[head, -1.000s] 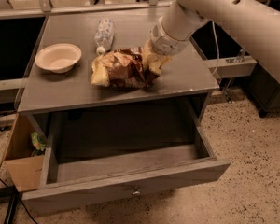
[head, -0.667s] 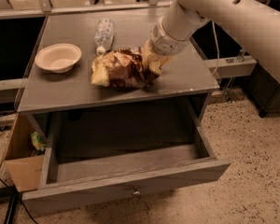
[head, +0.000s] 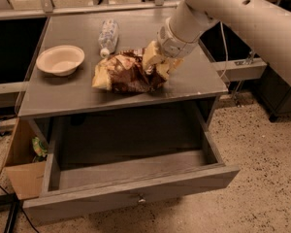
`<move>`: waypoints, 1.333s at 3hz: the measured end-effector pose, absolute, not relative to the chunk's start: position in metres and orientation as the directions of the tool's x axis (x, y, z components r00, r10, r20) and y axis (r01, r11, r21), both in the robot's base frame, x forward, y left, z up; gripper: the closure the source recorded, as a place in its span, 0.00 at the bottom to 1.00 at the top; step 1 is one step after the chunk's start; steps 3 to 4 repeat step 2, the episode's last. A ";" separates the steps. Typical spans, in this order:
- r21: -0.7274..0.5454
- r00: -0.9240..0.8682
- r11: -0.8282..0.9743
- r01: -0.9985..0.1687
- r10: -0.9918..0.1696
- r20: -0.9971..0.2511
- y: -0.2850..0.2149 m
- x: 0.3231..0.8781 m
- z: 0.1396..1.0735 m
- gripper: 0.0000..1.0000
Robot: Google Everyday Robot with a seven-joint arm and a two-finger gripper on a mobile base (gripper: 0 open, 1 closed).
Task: Pick brown chip bag from top drawer and place on counter
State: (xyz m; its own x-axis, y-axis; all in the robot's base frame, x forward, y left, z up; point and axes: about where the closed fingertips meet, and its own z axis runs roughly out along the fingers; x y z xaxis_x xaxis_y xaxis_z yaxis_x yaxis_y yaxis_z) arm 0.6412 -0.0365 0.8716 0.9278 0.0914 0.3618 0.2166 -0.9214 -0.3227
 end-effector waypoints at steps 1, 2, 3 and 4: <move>-0.323 0.928 -0.921 0.217 0.092 0.362 -0.036 0.641 0.872 0.00; -0.323 0.928 -0.921 0.217 0.092 0.362 -0.036 0.641 0.872 0.00; -0.323 0.928 -0.921 0.217 0.092 0.362 -0.036 0.641 0.872 0.00; -0.323 0.928 -0.921 0.217 0.092 0.362 -0.036 0.641 0.872 0.00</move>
Offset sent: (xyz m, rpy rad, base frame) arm 0.0000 0.0000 0.0000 0.0000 0.0000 0.0000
